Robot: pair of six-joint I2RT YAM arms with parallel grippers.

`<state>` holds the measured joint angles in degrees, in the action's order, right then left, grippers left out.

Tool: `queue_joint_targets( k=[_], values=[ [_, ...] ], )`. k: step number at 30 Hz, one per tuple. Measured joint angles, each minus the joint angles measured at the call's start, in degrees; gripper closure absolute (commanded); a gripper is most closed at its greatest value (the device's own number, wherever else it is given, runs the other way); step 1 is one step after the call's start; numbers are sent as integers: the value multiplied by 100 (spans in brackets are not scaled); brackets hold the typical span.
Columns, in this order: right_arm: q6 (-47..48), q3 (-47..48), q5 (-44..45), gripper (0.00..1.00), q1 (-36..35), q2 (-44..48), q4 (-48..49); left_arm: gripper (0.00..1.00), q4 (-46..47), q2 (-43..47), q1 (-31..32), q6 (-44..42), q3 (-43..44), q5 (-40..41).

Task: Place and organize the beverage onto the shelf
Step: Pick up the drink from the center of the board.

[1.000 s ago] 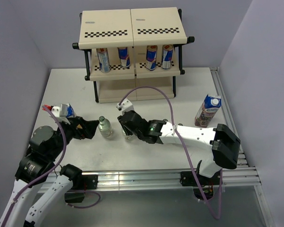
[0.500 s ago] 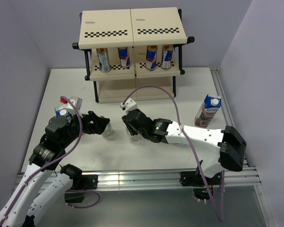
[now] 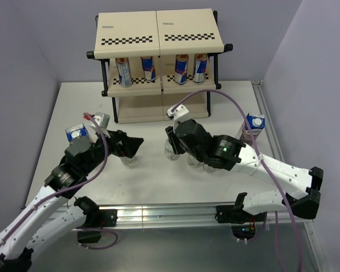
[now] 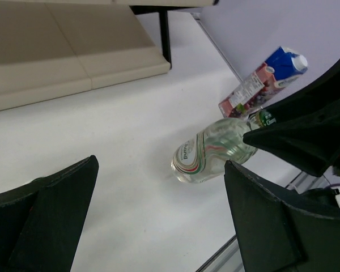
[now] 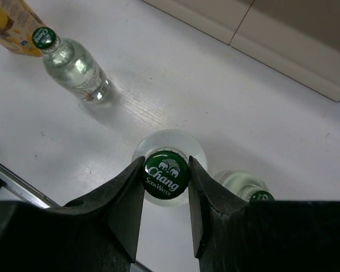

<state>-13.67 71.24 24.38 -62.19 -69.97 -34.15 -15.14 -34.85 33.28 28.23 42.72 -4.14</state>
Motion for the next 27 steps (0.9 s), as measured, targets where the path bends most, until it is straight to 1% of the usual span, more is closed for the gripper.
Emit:
queue_joint_targets(
  k=[2, 5, 7, 9, 10, 11, 15, 19, 22, 27],
  values=[
    [-20, 122, 0, 100, 4, 111, -177, 1, 262, -273, 481, -74, 4, 378],
    [-57, 240, -4, 100, 35, 269, -437, 1, 767, -820, 1390, -431, -9, 997],
    [-70, 297, -2, 100, 70, 334, -612, 0, 1443, -1180, 1934, -782, -173, 1200],
    [-81, 350, 2, 100, 118, 365, -785, 1, 2094, -1333, 2227, -1130, -492, 1191],
    [-81, 378, 2, 100, 142, 372, -870, 1, 2590, -1366, 2326, -1364, -778, 1152],
    [-81, 389, 4, 100, 166, 380, -931, 1, 2717, -1381, 2371, -1440, -872, 1134],
    [-76, 409, -20, 100, 254, 457, -1143, 0, 4070, -1506, 2492, -2037, -1596, 872],
    [-17, 542, -157, 100, 315, 535, -1331, 0, 5093, -1932, 2503, -2562, -1810, 632],
    [48, 719, -280, 100, 321, 535, -1351, 1, 5635, -2424, 2505, -2879, -1808, 417],
    [164, 885, -533, 100, 321, 527, -1292, 0, 6118, -2865, 2505, -3145, -1805, 216]
  ],
)
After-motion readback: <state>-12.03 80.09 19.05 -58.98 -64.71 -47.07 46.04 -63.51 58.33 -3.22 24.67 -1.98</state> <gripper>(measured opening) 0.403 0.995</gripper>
